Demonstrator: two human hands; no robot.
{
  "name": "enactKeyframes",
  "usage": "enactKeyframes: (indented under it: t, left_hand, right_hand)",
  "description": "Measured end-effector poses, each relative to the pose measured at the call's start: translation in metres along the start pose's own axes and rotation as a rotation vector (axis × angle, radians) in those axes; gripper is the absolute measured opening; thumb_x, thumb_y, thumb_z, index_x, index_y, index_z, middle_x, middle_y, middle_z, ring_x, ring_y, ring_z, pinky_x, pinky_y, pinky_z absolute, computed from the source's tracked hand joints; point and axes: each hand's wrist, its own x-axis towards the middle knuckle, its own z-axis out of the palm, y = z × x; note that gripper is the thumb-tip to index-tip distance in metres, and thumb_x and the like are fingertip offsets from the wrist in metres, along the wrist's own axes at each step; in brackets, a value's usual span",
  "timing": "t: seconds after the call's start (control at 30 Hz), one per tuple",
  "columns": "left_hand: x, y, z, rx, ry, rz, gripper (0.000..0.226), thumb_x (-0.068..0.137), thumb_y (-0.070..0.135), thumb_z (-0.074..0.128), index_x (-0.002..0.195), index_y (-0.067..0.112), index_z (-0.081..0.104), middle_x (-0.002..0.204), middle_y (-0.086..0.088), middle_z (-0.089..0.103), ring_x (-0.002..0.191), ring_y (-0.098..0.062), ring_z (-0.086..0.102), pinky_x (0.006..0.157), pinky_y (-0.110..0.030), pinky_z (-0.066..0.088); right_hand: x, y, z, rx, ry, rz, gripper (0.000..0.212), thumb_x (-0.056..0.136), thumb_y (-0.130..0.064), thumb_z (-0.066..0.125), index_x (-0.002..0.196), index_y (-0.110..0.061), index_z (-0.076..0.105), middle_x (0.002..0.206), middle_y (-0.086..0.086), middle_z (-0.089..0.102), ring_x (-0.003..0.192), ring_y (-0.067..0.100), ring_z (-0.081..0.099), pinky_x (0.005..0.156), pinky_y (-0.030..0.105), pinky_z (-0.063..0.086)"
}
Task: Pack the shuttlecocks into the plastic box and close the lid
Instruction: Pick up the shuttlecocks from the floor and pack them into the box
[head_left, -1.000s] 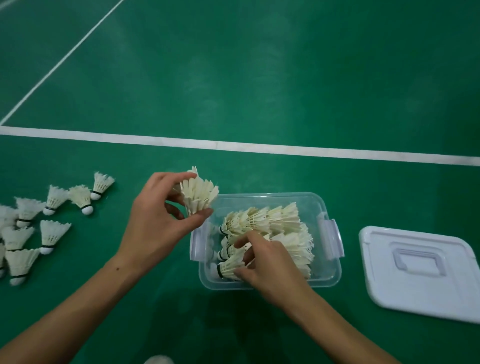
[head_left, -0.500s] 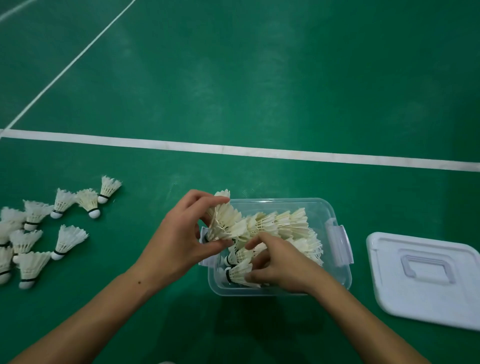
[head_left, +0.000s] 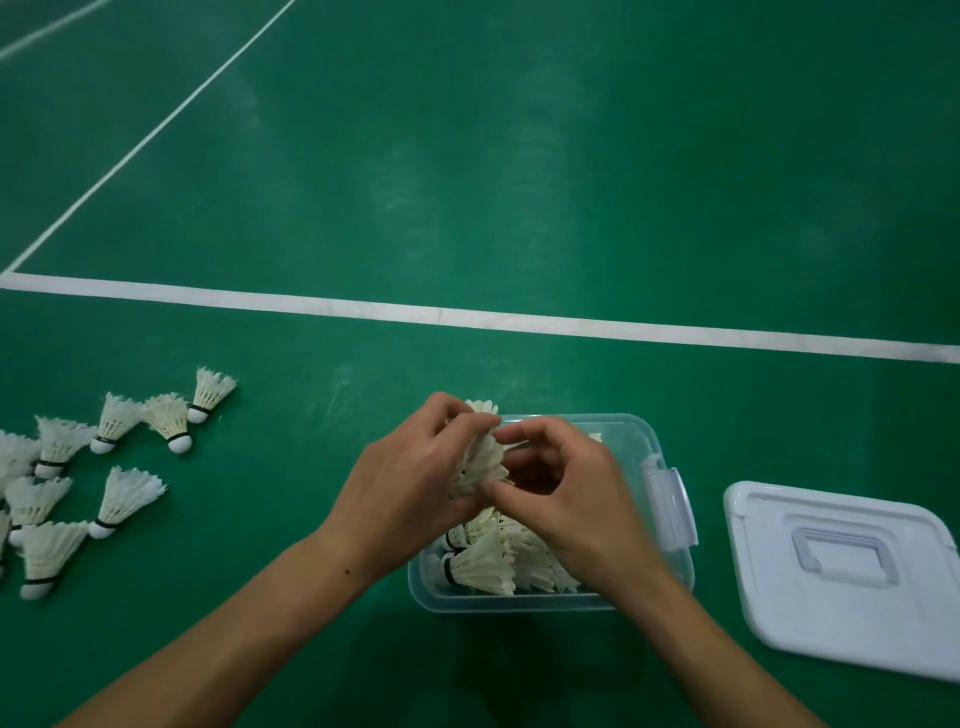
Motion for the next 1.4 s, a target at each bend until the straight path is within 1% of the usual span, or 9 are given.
enactKeyframes:
  t: [0.23, 0.33, 0.47, 0.57, 0.77, 0.9, 1.1, 1.23, 1.4]
  left_hand:
    - [-0.004, -0.011, -0.004, -0.115, -0.002, -0.089, 0.084, 0.076, 0.073, 0.071, 0.144, 0.027, 0.056, 0.125, 0.014, 0.050, 0.084, 0.000, 0.057, 0.069, -0.024, 0.056]
    - [-0.011, -0.018, -0.009, -0.147, 0.057, -0.136, 0.060, 0.086, 0.060, 0.069, 0.136, 0.027, 0.062, 0.117, 0.016, 0.052, 0.083, 0.000, 0.059, 0.066, -0.027, 0.057]
    - [-0.021, -0.020, -0.010, -0.133, 0.138, -0.146, 0.024, 0.096, 0.035, 0.068, 0.119, 0.028, 0.071, 0.109, 0.017, 0.057, 0.077, -0.002, 0.062, 0.060, -0.033, 0.056]
    - [-0.026, -0.022, -0.007, -0.123, 0.172, -0.136, 0.016, 0.099, 0.027, 0.066, 0.112, 0.029, 0.075, 0.105, 0.017, 0.061, 0.073, -0.006, 0.062, 0.057, -0.036, 0.054]
    - [-0.028, -0.022, -0.004, -0.140, 0.183, -0.118, 0.019, 0.103, 0.030, 0.064, 0.118, 0.037, 0.074, 0.101, 0.018, 0.063, 0.066, -0.010, 0.059, 0.055, -0.036, 0.053]
    - [-0.027, -0.017, -0.004, -0.183, 0.171, -0.194, 0.044, 0.093, 0.028, 0.074, 0.135, 0.035, 0.062, 0.097, 0.020, 0.068, 0.072, -0.004, 0.063, 0.062, -0.027, 0.056]
    - [-0.025, -0.016, -0.002, -0.180, 0.134, -0.099, 0.015, 0.092, 0.044, 0.068, 0.098, 0.031, 0.073, 0.092, 0.023, 0.068, 0.085, -0.009, 0.059, 0.066, -0.039, 0.053]
    - [-0.021, -0.011, -0.001, -0.188, 0.097, -0.063, 0.010, 0.091, 0.040, 0.073, 0.094, 0.031, 0.077, 0.110, 0.016, 0.062, 0.100, -0.016, 0.056, 0.077, -0.041, 0.051]
    - [-0.009, -0.004, -0.006, -0.303, -0.020, -0.050, 0.003, 0.092, 0.034, 0.073, 0.094, 0.034, 0.071, 0.143, 0.014, 0.047, 0.125, -0.008, 0.059, 0.094, -0.043, 0.055]
  right_hand:
    - [-0.013, 0.026, -0.029, -0.122, 0.104, 0.054, 0.048, 0.084, -0.017, 0.086, 0.127, -0.027, 0.067, 0.091, -0.012, 0.074, 0.086, 0.008, 0.074, 0.082, 0.025, 0.062]
    - [-0.026, 0.039, -0.049, -0.230, 0.127, 0.100, 0.053, 0.083, -0.019, 0.087, 0.129, -0.034, 0.065, 0.095, -0.021, 0.070, 0.087, 0.003, 0.071, 0.081, 0.018, 0.059]
    - [-0.042, 0.053, -0.051, -0.291, 0.040, 0.138, 0.054, 0.084, -0.017, 0.086, 0.130, -0.036, 0.064, 0.090, -0.012, 0.069, 0.081, 0.007, 0.070, 0.079, 0.026, 0.061]
    - [-0.045, 0.061, -0.041, -0.347, -0.021, 0.135, 0.056, 0.086, -0.018, 0.084, 0.133, -0.036, 0.061, 0.089, -0.009, 0.067, 0.082, 0.007, 0.068, 0.080, 0.029, 0.061]
    - [-0.040, 0.067, -0.015, -0.398, -0.114, 0.148, 0.057, 0.086, -0.021, 0.084, 0.136, -0.033, 0.059, 0.094, -0.013, 0.066, 0.086, 0.003, 0.068, 0.080, 0.024, 0.060]
    - [-0.026, 0.067, -0.008, -0.379, -0.195, 0.209, 0.062, 0.080, -0.022, 0.091, 0.133, -0.031, 0.059, 0.091, -0.011, 0.070, 0.084, 0.003, 0.070, 0.081, 0.026, 0.061]
    - [-0.008, 0.070, -0.013, -0.280, -0.341, 0.348, 0.062, 0.073, -0.021, 0.096, 0.124, -0.026, 0.062, 0.078, -0.007, 0.068, 0.071, 0.000, 0.066, 0.081, 0.028, 0.061]
    - [-0.008, 0.065, -0.028, -0.133, -0.405, 0.367, 0.066, 0.071, -0.030, 0.096, 0.127, -0.032, 0.061, 0.099, -0.002, 0.077, 0.093, 0.013, 0.076, 0.091, 0.044, 0.063]
    - [-0.009, 0.035, -0.052, -0.200, -0.138, 0.115, 0.046, 0.082, -0.018, 0.090, 0.122, -0.025, 0.068, 0.104, -0.009, 0.077, 0.099, 0.004, 0.074, 0.093, 0.032, 0.062]
